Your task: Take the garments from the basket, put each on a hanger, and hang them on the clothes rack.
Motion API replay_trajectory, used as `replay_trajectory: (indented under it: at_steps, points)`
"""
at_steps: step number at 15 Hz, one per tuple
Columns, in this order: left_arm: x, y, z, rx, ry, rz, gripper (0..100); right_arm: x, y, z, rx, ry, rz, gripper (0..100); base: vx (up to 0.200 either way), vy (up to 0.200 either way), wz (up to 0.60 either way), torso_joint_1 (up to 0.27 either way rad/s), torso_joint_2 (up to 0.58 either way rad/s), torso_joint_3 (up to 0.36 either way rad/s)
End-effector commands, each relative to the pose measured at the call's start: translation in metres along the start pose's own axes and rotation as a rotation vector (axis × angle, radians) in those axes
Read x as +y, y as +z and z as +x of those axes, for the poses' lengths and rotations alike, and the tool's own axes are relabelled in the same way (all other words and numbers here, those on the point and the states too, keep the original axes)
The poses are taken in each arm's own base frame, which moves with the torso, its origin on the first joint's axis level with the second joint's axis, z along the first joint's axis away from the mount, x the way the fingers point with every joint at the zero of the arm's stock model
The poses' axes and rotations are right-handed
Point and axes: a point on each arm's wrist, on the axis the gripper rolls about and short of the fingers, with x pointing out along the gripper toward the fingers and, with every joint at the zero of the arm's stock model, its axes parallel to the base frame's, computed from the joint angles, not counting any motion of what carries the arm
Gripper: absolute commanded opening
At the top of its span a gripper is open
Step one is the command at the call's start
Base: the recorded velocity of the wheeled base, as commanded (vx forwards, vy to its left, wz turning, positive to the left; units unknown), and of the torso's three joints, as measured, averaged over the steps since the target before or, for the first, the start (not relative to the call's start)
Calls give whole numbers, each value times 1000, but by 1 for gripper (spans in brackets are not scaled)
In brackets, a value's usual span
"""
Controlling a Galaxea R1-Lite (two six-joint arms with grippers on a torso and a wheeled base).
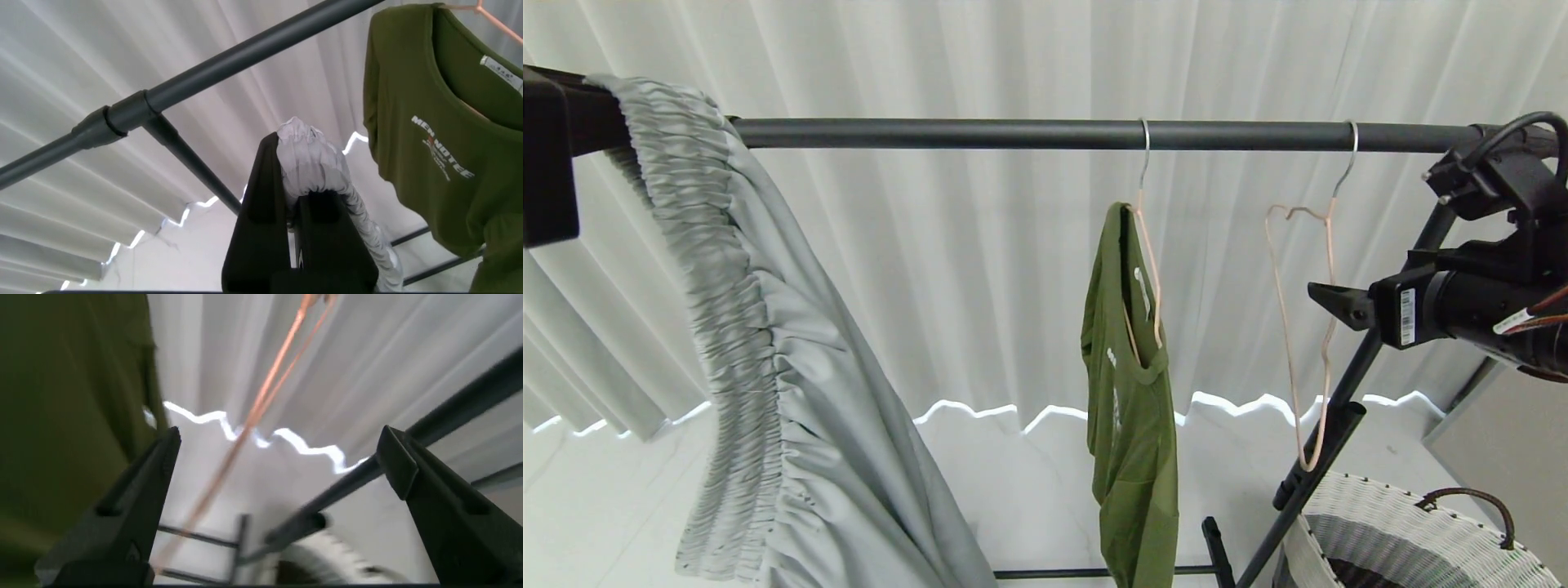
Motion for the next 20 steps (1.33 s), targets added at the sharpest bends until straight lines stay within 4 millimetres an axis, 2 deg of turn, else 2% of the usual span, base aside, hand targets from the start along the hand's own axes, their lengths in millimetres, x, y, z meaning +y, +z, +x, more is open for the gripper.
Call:
replay_trajectory:
  at_steps: [1,5,9,15,18,19,20]
  points:
    - [-1,0,1,1,-1,1,0,0,-4,-1,37,-2,33,100,0,0,0,0,0,0]
    - [-1,0,1,2,-2,0,0,2,-7,6,139,-8,144,100,0,0,0,0,0,0]
    - [-1,0,1,2,-2,2,0,5,-15,29,249,-47,260,100,0,0,0,0,0,0]
    - [0,0,1,2,0,1,0,-6,-31,49,315,-121,278,100,0,0,0,0,0,0]
    - [-1,0,1,1,-1,1,0,-8,-32,51,316,-129,279,100,0,0,0,0,0,0]
    - [-1,0,1,1,-1,1,0,-8,-31,53,303,-126,279,0,0,0,0,0,0,0]
    - [0,0,1,2,0,1,0,-7,-31,55,297,-125,281,0,0,0,0,0,0,0]
